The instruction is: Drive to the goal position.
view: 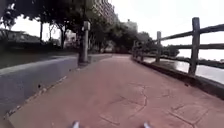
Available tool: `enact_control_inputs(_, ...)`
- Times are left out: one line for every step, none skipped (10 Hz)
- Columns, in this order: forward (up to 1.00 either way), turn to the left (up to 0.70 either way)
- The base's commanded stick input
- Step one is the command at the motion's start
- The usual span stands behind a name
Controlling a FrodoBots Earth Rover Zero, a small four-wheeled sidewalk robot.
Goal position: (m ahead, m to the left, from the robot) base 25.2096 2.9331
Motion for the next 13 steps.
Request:
enact_control_inputs(0.70,-0.08)
enact_control_inputs(0.70,-0.33)
enact_control_inputs(0.70,-0.33)
enact_control_inputs(0.70,-0.32)
enact_control_inputs(0.70,-0.23)
enact_control_inputs(0.70,-0.04)
enact_control_inputs(0.70,0.00)
enact_control_inputs(0.70,0.00)
enact_control_inputs(0.70,0.00)
enact_control_inputs(0.70,0.00)
enact_control_inputs(0.70,0.00)
enact_control_inputs(0.70,0.00)
enact_control_inputs(0.70,0.00)
